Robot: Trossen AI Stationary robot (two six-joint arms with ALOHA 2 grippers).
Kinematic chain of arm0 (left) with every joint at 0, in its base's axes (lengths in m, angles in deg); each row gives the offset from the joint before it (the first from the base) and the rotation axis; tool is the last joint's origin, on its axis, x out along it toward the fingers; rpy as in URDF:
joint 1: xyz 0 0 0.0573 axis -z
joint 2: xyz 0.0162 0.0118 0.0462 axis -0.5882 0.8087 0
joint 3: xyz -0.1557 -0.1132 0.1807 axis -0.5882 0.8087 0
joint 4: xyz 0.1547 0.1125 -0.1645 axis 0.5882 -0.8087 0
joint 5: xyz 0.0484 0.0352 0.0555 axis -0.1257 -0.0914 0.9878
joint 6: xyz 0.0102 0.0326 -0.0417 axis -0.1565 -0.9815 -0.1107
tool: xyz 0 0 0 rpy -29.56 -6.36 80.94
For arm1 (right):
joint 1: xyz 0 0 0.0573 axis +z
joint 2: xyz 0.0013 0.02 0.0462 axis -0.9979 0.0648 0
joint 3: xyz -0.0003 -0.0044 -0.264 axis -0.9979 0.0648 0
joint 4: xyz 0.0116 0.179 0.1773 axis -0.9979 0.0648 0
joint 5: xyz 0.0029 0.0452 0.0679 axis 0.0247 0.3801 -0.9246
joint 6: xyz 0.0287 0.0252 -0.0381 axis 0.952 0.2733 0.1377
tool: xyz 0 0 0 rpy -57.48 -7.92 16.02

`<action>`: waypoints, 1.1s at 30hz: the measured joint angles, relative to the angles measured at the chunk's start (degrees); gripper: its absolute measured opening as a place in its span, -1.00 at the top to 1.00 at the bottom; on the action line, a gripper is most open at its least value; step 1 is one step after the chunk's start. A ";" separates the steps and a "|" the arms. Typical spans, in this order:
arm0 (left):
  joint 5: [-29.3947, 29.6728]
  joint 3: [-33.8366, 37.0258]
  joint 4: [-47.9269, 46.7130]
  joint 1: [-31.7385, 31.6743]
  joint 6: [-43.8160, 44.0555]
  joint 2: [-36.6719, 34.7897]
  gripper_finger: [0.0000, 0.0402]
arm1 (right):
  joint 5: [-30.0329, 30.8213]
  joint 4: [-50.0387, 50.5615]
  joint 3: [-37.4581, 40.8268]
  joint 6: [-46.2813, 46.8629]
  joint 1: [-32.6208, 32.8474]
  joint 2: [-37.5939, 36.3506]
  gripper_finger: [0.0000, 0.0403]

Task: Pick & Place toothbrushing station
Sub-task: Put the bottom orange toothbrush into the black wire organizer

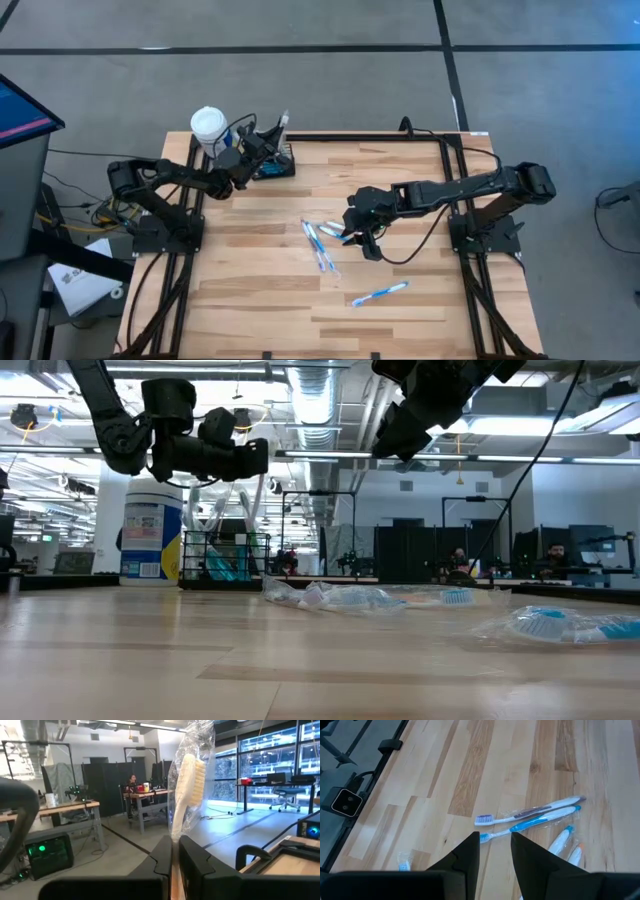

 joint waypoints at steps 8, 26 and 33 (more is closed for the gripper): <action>0.07 0.00 -0.16 0.00 1.74 0.00 0.96 | -0.02 0.02 0.02 0.03 0.00 0.00 0.49; 0.90 -0.07 1.45 0.11 4.78 4.84 0.96 | -0.02 0.22 0.00 0.09 0.00 0.00 0.49; 0.91 -0.07 1.74 -0.04 5.17 4.87 0.95 | -0.04 0.46 0.00 0.03 0.00 0.00 0.49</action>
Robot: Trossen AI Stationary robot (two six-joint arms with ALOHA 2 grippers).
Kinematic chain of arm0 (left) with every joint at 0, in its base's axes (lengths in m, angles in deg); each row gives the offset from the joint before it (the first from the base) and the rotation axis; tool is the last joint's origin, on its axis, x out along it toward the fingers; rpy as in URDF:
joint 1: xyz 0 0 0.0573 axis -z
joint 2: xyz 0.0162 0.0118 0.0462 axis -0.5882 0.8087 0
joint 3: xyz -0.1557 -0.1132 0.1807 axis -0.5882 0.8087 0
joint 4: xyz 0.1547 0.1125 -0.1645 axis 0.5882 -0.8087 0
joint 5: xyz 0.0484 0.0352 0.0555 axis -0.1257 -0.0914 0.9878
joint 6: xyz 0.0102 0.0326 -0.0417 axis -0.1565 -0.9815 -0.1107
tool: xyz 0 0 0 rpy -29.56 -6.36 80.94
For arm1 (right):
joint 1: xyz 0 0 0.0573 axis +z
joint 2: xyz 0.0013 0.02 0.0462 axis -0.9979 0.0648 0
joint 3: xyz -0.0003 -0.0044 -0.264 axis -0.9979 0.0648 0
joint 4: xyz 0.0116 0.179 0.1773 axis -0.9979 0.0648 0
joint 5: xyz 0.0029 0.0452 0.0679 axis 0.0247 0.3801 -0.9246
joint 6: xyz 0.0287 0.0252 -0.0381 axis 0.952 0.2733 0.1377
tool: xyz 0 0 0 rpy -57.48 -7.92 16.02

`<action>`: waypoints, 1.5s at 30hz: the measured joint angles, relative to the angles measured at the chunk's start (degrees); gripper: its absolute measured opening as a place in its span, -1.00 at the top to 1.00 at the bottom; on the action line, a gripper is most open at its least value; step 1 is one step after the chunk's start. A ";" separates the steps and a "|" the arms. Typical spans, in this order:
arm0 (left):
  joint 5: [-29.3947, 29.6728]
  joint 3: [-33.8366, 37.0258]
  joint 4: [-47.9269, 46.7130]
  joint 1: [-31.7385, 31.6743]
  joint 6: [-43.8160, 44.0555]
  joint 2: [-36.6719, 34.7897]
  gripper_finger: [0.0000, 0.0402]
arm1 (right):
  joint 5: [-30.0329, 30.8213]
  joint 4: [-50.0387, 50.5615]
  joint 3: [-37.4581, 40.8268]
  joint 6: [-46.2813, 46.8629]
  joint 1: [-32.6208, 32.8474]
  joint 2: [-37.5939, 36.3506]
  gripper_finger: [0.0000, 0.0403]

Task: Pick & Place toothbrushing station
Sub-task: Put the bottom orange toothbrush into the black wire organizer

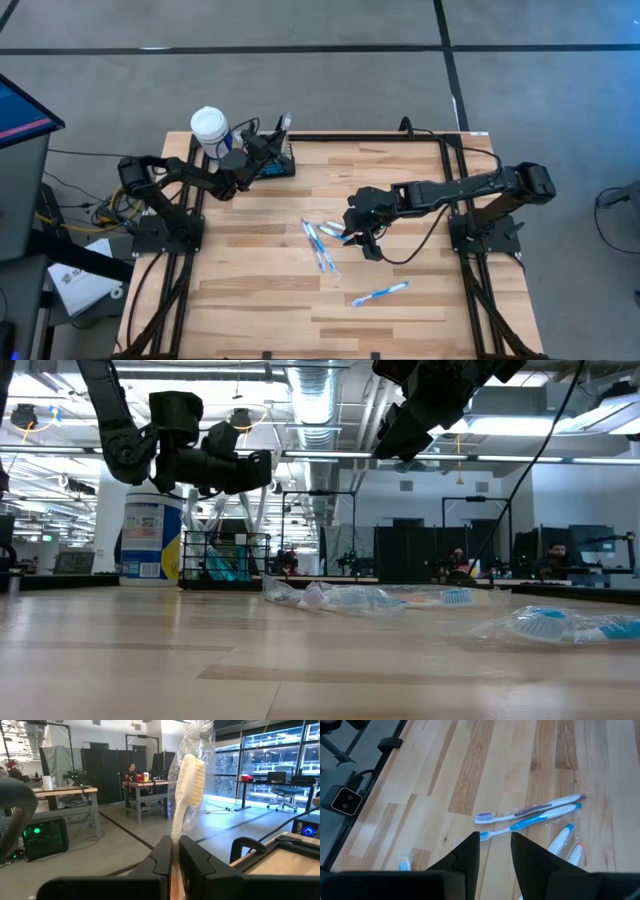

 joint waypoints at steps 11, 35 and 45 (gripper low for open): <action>-0.02 0.01 -0.33 0.26 0.04 0.00 0.76 | 0.00 0.24 0.02 0.13 0.07 0.00 0.49; -1.97 0.07 -2.23 -0.22 2.95 -0.04 0.62 | 0.00 0.83 0.02 0.13 0.04 0.00 0.49; -1.97 0.07 -2.84 -0.17 3.04 -0.04 0.32 | -0.02 0.83 0.02 0.13 0.04 0.00 0.49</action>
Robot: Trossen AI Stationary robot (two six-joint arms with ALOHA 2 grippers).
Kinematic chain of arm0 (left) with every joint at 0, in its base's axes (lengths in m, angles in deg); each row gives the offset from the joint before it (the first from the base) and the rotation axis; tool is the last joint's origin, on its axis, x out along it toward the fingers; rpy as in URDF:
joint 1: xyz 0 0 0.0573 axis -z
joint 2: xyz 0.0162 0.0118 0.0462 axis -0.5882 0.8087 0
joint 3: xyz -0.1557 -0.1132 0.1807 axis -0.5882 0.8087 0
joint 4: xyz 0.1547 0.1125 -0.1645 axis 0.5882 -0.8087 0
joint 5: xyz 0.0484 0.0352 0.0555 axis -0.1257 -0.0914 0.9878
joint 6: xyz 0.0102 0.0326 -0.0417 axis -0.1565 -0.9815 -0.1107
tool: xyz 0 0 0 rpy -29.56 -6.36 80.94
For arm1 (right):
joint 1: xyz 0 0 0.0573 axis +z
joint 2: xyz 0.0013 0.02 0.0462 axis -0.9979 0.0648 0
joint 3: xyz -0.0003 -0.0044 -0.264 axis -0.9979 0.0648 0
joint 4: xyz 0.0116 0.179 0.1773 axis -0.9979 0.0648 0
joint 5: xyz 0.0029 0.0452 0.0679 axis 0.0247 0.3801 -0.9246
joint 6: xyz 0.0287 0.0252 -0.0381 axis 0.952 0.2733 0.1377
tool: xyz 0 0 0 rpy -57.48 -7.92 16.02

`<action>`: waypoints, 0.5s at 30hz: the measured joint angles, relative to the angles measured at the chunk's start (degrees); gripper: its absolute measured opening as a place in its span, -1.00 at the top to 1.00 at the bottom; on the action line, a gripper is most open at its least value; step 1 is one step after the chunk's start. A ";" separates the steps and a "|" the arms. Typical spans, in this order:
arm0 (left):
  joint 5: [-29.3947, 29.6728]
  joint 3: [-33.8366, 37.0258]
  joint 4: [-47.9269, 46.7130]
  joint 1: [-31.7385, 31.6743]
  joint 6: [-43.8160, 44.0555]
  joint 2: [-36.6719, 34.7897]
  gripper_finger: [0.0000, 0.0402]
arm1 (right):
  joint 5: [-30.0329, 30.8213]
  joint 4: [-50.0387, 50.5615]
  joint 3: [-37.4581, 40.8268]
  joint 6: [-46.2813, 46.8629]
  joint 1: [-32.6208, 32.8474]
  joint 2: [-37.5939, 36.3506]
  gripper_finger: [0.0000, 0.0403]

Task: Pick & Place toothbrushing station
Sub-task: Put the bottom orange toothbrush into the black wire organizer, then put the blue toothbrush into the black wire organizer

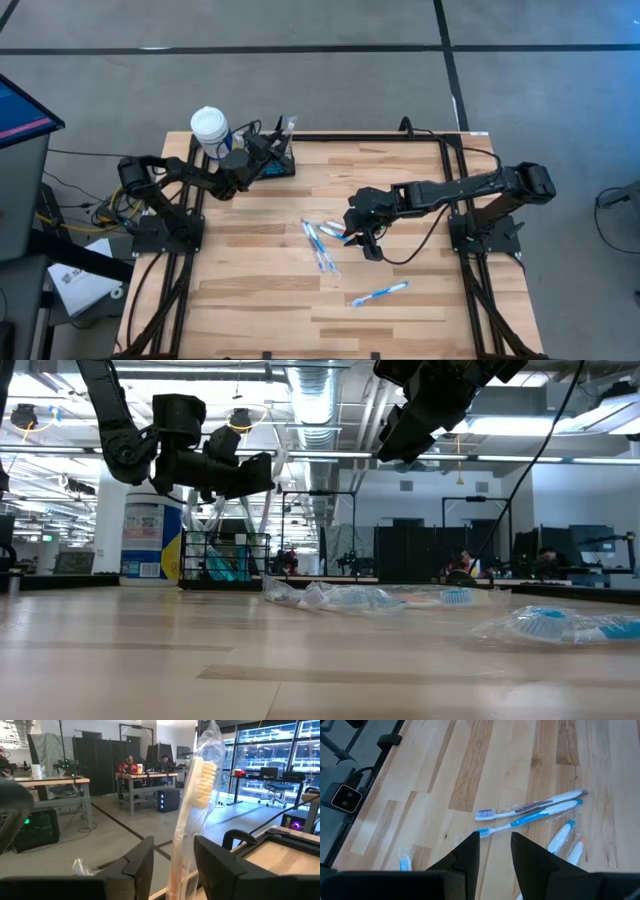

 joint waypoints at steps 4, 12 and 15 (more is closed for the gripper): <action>1.60 0.00 -0.48 0.00 -0.50 0.00 0.30 | 0.00 0.09 0.00 0.09 0.00 0.00 0.49; 2.19 0.02 -0.75 0.00 -0.56 0.00 0.37 | 0.00 0.24 0.00 0.45 0.00 0.00 0.49; 3.39 0.02 -0.75 0.00 -0.63 0.00 0.40 | 0.00 0.35 0.00 0.46 0.00 0.00 0.49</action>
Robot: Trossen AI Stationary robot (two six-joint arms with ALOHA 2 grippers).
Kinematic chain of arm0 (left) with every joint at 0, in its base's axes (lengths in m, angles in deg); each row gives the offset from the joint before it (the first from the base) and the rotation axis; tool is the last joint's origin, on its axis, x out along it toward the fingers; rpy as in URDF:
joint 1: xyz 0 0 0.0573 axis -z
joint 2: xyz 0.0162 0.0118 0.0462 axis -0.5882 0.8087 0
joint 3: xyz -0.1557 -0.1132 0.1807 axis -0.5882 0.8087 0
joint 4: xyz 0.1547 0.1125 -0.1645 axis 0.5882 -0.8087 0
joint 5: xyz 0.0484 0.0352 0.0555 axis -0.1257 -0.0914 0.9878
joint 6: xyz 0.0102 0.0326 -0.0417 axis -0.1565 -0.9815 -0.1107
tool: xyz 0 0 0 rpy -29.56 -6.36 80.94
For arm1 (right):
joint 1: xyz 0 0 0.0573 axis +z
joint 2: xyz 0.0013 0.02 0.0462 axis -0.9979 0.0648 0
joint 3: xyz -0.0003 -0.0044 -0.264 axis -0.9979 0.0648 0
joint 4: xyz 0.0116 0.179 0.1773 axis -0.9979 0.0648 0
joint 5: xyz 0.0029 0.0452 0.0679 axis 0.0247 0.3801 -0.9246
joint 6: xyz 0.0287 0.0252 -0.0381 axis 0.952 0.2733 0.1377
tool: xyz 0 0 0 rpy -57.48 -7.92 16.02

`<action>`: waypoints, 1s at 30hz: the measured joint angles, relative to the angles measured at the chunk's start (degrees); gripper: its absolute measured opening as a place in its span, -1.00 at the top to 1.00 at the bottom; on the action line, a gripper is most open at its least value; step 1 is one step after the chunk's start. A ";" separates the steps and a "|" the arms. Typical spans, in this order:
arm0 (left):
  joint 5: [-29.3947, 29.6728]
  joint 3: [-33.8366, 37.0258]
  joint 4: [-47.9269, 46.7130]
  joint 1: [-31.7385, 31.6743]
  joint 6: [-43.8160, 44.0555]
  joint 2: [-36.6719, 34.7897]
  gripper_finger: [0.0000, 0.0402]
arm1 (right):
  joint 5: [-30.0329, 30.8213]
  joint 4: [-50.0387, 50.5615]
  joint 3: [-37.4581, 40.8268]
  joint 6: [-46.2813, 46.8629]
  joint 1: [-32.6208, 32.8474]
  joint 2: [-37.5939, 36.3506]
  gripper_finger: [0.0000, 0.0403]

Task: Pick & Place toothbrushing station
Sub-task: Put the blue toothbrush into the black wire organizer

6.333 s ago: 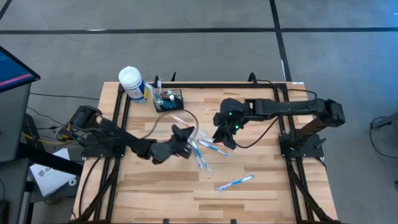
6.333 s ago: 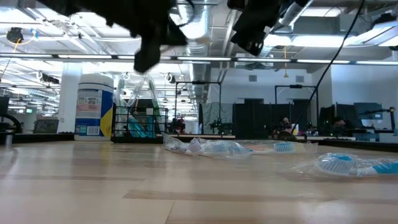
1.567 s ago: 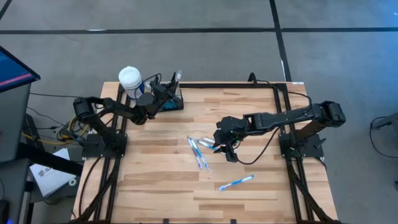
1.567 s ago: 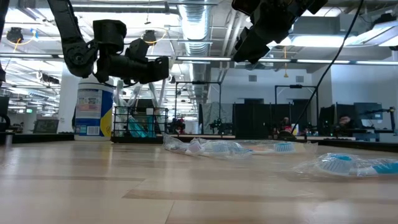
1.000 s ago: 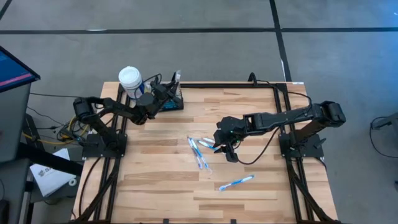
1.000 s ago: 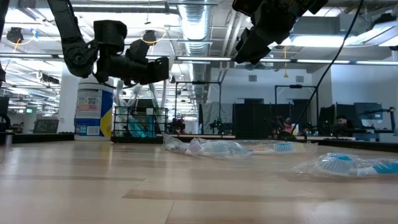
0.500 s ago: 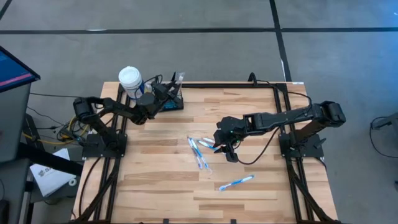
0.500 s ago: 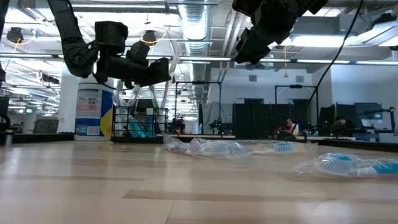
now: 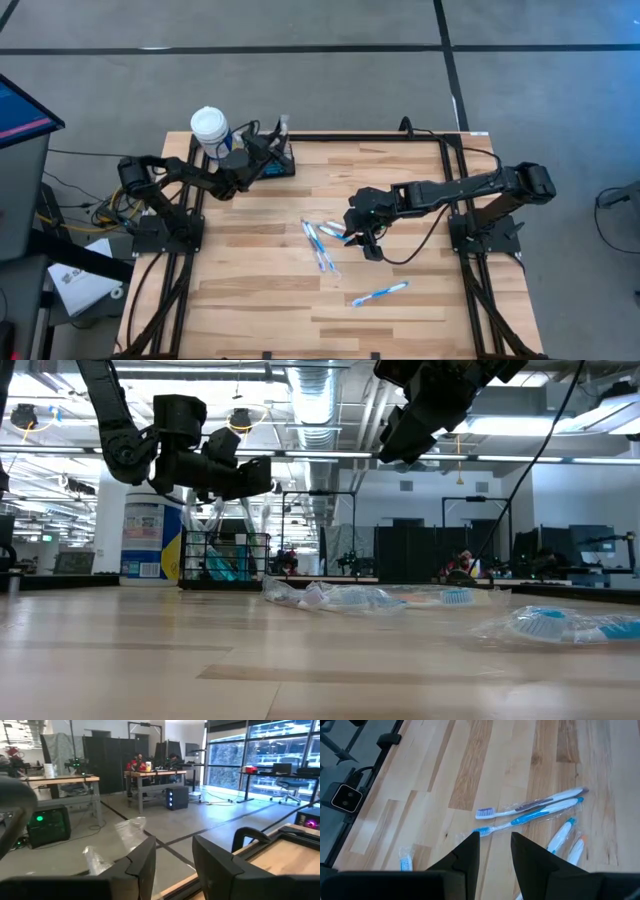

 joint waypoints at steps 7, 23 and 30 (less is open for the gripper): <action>0.25 0.02 0.15 0.80 -0.02 -1.34 0.43 | 0.00 0.64 0.02 0.02 0.00 0.00 0.49; -5.64 0.11 -8.33 10.73 -0.02 -16.43 0.47 | 1.16 4.73 0.02 4.27 0.02 0.00 0.49; -6.27 0.11 -10.12 17.59 -0.02 -16.75 0.47 | 3.12 10.48 0.02 8.86 0.73 0.00 0.49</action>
